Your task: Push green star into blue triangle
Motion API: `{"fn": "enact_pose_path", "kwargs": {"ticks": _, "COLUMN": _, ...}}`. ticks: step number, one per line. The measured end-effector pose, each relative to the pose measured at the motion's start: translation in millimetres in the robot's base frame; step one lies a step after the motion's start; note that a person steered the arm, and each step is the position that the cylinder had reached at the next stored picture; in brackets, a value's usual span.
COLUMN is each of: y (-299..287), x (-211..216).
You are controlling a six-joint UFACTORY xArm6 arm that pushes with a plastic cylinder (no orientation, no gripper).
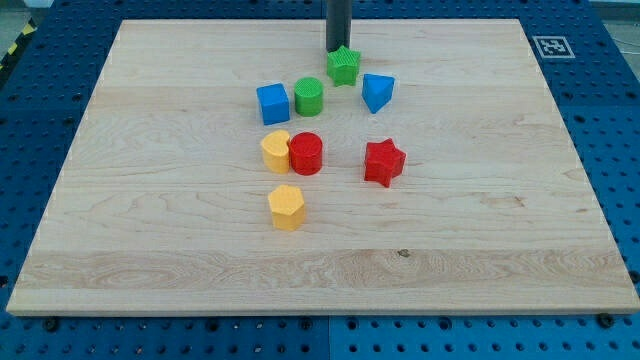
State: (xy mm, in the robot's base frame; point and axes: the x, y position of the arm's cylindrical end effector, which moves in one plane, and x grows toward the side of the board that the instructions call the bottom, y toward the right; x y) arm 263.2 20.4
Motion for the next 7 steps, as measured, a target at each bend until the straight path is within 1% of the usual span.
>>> {"fn": "enact_pose_path", "kwargs": {"ticks": 3, "y": 0, "x": 35}}
{"fn": "enact_pose_path", "kwargs": {"ticks": 7, "y": 2, "x": 47}}
